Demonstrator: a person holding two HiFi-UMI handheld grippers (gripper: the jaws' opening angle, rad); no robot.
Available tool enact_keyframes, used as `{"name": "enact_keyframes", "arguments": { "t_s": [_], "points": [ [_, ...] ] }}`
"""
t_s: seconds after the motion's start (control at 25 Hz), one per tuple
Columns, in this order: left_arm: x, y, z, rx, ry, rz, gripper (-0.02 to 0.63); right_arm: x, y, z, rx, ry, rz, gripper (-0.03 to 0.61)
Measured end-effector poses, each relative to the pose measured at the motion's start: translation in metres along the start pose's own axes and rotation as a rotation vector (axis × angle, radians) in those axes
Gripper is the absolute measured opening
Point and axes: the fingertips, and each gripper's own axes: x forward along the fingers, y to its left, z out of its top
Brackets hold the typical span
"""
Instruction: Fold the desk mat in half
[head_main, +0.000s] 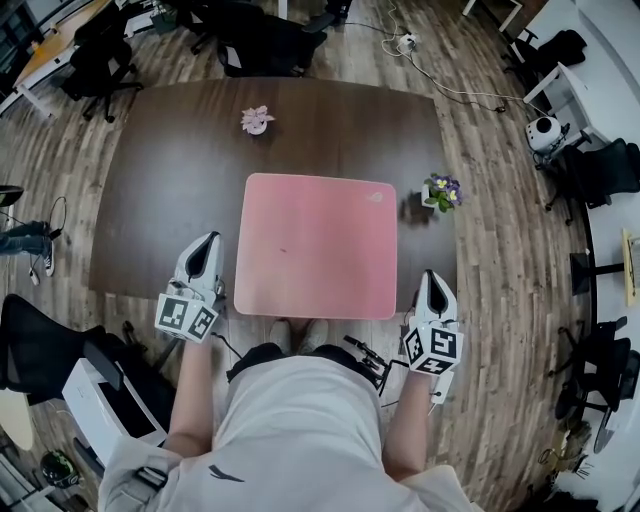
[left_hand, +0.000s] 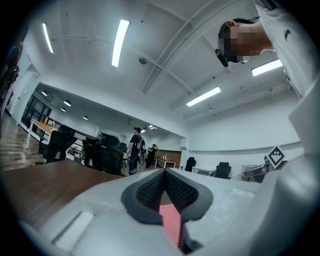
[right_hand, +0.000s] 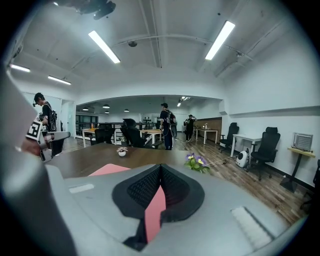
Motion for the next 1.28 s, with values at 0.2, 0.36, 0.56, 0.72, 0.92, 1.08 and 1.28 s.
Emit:
{"name": "enact_keyframes", "arguments": {
  "t_s": [0.2, 0.36, 0.56, 0.72, 0.92, 1.08, 1.28],
  "points": [
    [0.003, 0.0, -0.003, 0.004, 0.007, 0.005, 0.005, 0.021, 0.0, -0.032, 0.027, 0.088, 0.031, 0.019],
    [0.005, 0.0, -0.002, 0.009, 0.013, 0.003, 0.005, 0.047, 0.008, -0.086, 0.067, 0.265, 0.096, 0.066],
    [0.007, 0.0, -0.004, 0.01, 0.023, 0.001, 0.005, 0.076, 0.021, -0.162, 0.111, 0.527, 0.171, 0.188],
    [0.01, -0.003, -0.004, 0.013, 0.029, -0.005, 0.005, 0.09, 0.025, -0.194, 0.086, 0.658, 0.19, 0.219],
    [0.011, -0.007, -0.004, 0.017, 0.035, -0.002, 0.005, 0.09, 0.016, -0.219, 0.067, 0.788, 0.131, 0.257],
    [0.011, -0.007, -0.005, 0.019, 0.039, 0.004, 0.005, 0.092, 0.009, -0.22, 0.04, 0.803, 0.072, 0.236],
    [0.009, -0.007, -0.004, 0.02, 0.039, 0.005, 0.005, 0.091, 0.001, -0.223, 0.114, 0.781, 0.052, 0.311]
  ]
}}
